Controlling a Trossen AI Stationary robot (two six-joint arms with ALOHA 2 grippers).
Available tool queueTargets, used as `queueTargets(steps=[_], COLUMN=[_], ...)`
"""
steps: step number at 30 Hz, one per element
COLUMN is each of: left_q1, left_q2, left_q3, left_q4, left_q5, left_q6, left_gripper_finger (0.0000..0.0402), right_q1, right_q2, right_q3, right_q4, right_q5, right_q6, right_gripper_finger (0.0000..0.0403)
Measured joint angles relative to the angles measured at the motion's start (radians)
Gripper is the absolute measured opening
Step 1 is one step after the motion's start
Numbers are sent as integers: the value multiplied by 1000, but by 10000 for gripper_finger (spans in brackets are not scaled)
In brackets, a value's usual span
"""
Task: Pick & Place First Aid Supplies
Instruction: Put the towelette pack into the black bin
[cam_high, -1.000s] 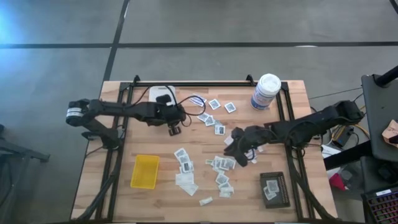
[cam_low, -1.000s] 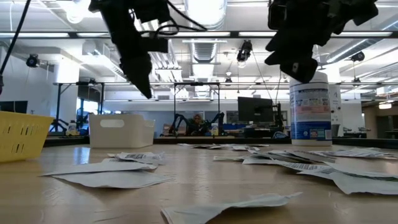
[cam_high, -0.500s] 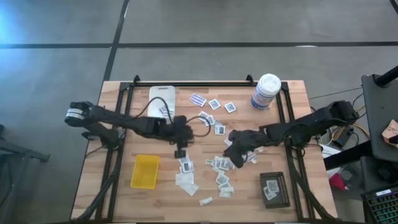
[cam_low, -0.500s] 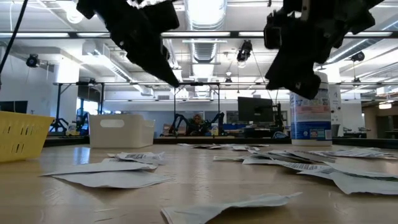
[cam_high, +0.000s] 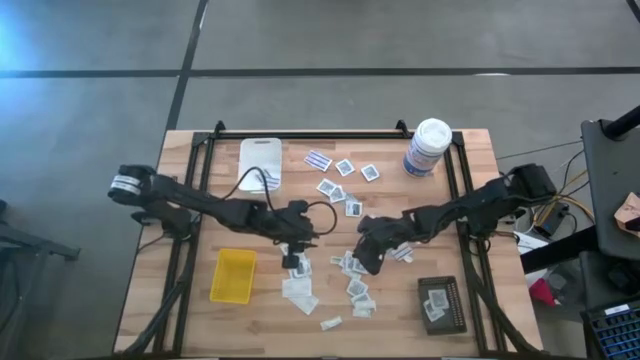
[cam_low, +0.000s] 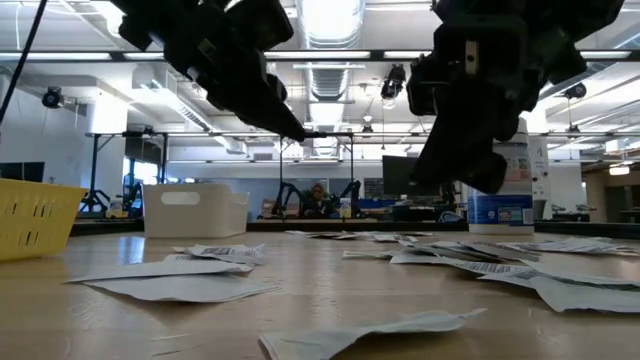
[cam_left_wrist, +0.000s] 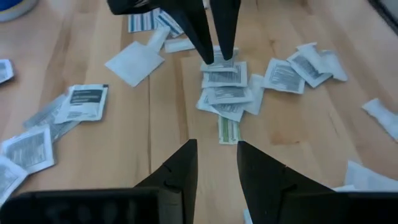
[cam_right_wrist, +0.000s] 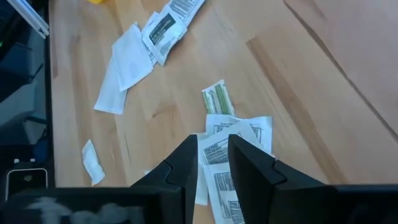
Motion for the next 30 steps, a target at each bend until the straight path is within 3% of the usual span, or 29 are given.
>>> queueTargets(steps=[5,10,18,30], left_q1=[8,35,112,173], left_q2=[53,107,211,347], left_q3=[-2,-2,-2,-2], left_q4=[38,107,272,537], left_q5=[-32,-101,-102,-85], left_q6=[19,33,42,62], left_gripper_finger=[108,108,108,108], right_q1=[-3,-23,-120,-240], right_q2=[2,-22,-26,-25], right_q3=[2,3,3,3], right_q4=[0,-4,-11,-38], right_q5=[12,102,169,171], right_q6=[0,-22,-39,-40], right_gripper_finger=[86,82,81,79])
